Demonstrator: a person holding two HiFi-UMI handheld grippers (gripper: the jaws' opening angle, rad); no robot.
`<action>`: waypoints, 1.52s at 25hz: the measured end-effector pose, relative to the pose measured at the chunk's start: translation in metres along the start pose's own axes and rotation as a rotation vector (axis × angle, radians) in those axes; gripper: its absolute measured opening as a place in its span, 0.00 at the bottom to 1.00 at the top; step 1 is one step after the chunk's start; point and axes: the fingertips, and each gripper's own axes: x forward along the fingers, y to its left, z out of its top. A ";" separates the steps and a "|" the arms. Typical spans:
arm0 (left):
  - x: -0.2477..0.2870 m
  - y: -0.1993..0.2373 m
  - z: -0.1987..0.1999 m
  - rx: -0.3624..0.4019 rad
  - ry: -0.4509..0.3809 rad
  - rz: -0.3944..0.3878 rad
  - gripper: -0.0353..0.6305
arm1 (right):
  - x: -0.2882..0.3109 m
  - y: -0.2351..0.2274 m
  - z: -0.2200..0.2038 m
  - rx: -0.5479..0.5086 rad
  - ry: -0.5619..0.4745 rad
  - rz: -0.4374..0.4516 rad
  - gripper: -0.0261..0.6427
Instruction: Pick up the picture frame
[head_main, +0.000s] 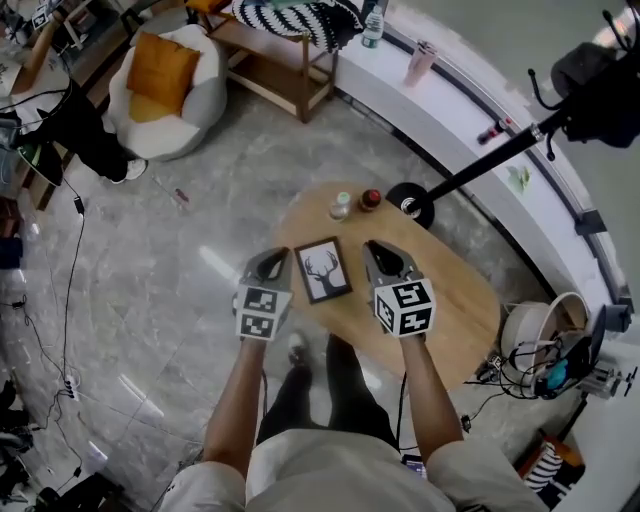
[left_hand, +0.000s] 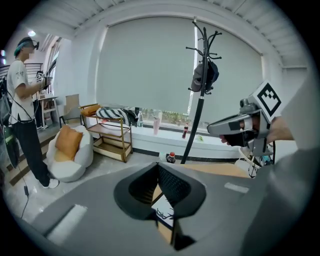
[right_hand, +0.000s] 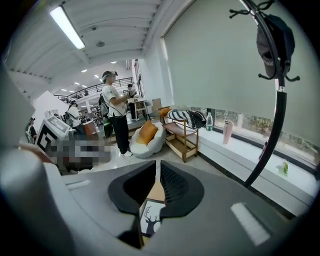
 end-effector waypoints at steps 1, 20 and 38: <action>0.007 0.000 -0.005 -0.008 0.008 -0.003 0.07 | 0.006 -0.003 -0.006 0.007 0.011 0.003 0.09; 0.086 0.000 -0.145 -0.190 0.180 0.002 0.15 | 0.091 -0.026 -0.148 0.070 0.257 0.056 0.15; 0.153 0.000 -0.262 -0.315 0.344 -0.016 0.19 | 0.168 -0.033 -0.276 0.140 0.451 0.050 0.19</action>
